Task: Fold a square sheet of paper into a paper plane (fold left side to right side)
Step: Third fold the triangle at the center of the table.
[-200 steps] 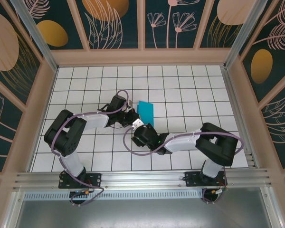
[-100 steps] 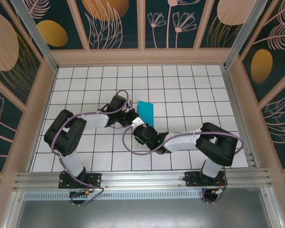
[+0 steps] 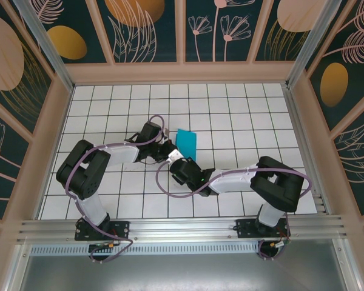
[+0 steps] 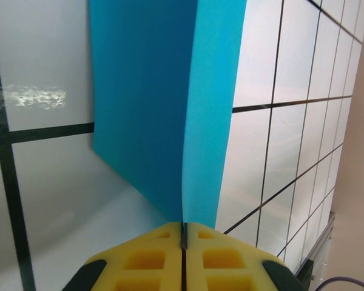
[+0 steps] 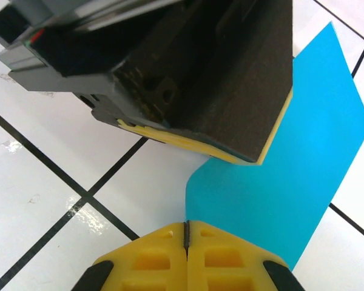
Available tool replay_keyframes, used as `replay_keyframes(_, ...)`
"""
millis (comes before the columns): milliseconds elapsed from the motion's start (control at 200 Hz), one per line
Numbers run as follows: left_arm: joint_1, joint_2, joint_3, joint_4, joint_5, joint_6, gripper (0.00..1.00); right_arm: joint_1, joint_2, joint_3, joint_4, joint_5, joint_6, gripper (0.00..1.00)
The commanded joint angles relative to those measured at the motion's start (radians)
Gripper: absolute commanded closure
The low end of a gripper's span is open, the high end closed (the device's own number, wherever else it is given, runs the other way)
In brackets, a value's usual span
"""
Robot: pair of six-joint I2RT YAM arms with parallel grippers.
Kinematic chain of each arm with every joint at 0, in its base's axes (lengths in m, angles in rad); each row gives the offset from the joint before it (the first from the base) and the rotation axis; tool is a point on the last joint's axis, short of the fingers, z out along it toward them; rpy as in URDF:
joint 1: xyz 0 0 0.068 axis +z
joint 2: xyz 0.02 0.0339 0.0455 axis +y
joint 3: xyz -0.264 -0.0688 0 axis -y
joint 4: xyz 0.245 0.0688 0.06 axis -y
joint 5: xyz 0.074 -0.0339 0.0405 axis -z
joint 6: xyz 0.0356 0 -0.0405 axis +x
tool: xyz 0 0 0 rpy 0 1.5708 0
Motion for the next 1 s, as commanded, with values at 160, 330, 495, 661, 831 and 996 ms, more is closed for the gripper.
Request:
replay_keyframes(160,0.045,-0.109,0.026,-0.134,-0.013,0.109,0.60,-0.051,-0.060,-0.012,-0.023,-0.128,-0.008,1.00)
replay_keyframes(330,0.095,-0.150,0.032,-0.188,0.001,0.165,0.49,-0.069,-0.069,-0.016,-0.023,-0.176,-0.012,1.00)
replay_keyframes(495,0.106,-0.088,0.126,-0.223,0.048,0.228,0.59,-0.079,-0.060,-0.015,-0.022,-0.209,-0.007,1.00)
replay_keyframes(661,0.097,0.050,0.290,-0.296,0.025,0.291,0.70,-0.083,-0.054,-0.007,-0.024,-0.208,-0.004,1.00)
replay_keyframes(831,0.086,0.152,0.394,-0.293,0.053,0.300,0.74,-0.090,-0.048,-0.004,-0.028,-0.206,0.001,1.00)
replay_keyframes(996,0.073,0.251,0.468,-0.322,0.057,0.321,0.74,-0.094,-0.047,-0.005,-0.032,-0.208,0.006,1.00)
